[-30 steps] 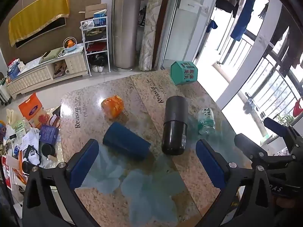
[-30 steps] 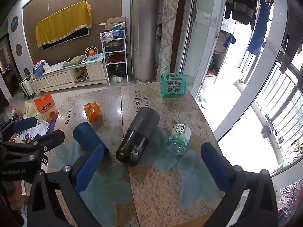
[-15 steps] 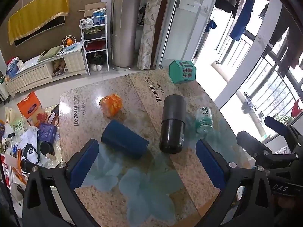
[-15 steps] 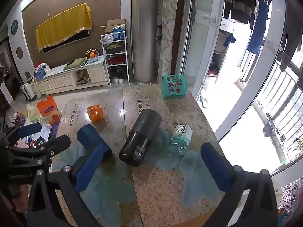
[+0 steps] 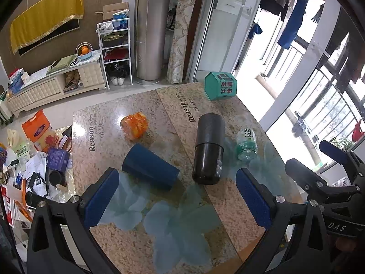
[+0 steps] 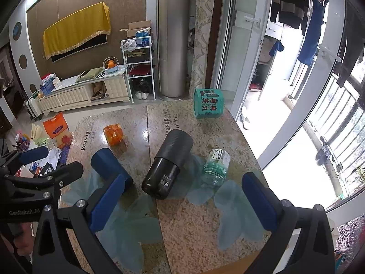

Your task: Flip cup upright

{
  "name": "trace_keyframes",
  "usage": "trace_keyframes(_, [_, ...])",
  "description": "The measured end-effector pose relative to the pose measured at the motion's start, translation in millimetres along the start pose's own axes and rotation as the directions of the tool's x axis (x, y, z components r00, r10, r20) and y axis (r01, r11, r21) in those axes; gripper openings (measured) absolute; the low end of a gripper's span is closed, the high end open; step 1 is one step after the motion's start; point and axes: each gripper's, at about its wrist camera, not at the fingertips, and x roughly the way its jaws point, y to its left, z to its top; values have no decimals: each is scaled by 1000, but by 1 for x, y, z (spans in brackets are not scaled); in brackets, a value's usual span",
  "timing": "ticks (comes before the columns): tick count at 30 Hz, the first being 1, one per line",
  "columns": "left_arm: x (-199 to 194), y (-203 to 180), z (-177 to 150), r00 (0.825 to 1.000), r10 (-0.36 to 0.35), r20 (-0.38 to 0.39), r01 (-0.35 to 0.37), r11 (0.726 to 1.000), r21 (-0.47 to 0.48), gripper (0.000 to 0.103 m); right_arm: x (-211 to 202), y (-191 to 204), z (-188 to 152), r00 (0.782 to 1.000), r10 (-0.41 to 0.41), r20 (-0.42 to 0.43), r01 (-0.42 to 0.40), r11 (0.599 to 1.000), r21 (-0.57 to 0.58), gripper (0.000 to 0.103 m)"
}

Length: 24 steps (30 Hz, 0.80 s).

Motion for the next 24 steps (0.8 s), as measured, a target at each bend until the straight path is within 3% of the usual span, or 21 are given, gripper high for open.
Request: trace_keyframes(24, [4, -1, 2, 999, -10, -39, 9, 1000, -11, 103, 2, -2, -1, 1000, 28, -15, -28, 1000, 7, 103])
